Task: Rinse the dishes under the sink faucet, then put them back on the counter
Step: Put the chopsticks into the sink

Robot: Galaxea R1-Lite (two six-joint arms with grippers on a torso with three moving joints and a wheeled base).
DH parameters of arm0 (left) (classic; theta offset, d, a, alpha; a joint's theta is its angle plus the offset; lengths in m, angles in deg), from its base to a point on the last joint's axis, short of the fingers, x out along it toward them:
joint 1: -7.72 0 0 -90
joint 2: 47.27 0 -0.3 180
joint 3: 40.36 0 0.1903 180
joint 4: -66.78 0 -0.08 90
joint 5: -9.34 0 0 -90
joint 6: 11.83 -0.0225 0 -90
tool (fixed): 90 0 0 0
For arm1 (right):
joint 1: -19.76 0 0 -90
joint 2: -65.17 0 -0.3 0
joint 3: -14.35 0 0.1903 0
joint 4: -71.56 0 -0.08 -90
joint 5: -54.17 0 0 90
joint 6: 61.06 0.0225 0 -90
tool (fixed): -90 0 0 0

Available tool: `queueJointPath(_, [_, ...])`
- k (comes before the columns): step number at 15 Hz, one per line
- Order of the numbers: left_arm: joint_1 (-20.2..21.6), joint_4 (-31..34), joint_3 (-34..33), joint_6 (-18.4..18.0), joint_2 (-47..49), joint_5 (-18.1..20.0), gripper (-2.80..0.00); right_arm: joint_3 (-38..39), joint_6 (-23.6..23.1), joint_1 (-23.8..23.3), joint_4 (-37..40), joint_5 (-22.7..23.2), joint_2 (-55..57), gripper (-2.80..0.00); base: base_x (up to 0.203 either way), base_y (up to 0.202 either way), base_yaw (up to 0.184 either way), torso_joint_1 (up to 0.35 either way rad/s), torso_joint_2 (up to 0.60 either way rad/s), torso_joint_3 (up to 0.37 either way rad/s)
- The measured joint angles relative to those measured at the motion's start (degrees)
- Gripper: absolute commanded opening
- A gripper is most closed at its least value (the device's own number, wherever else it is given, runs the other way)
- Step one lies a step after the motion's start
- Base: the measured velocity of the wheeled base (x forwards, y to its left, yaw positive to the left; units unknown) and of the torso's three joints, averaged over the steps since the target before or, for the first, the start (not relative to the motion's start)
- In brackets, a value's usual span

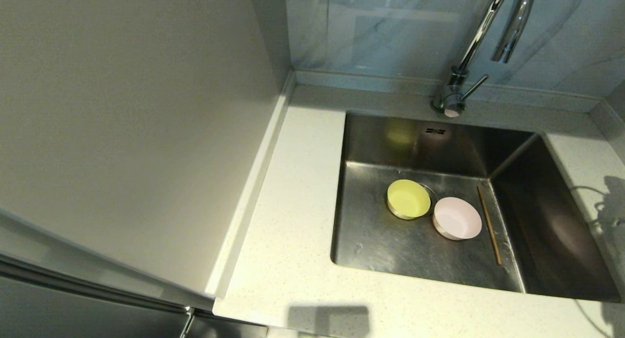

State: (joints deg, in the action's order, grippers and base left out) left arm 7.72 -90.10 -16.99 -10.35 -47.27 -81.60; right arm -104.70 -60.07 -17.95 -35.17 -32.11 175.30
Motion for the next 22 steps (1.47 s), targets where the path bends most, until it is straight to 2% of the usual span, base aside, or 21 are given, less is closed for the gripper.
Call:
queueJointPath(15, [0.0, 0.0, 0.0, 0.0, 0.0, 0.0, -2.8, -3.4, -0.2, -1.7, 0.0, 0.9, 4.5, 0.0, 0.0, 0.0, 0.0, 0.0, 0.0, 0.0])
queueJointPath(18, [0.0, 0.0, 0.0, 0.0, 0.0, 0.0, -2.8, -3.3, -0.3, -2.1, 0.0, 2.3, 4.8, 0.0, 0.0, 0.0, 0.0, 0.0, 0.0, 0.0])
queueJointPath(19, [0.0, 0.0, 0.0, 0.0, 0.0, 0.0, -2.8, -3.3, -0.3, -2.1, 0.1, 2.5, 4.9, -2.8, 0.0, 0.0, 0.0, 0.0, 0.0, 0.0])
queueJointPath(22, [0.0, 0.0, 0.0, 0.0, 0.0, 0.0, -2.8, -3.1, -0.3, -2.2, 0.2, 3.0, 5.1, -2.8, 0.0, 0.0, 0.0, 0.0, 0.0, 0.0])
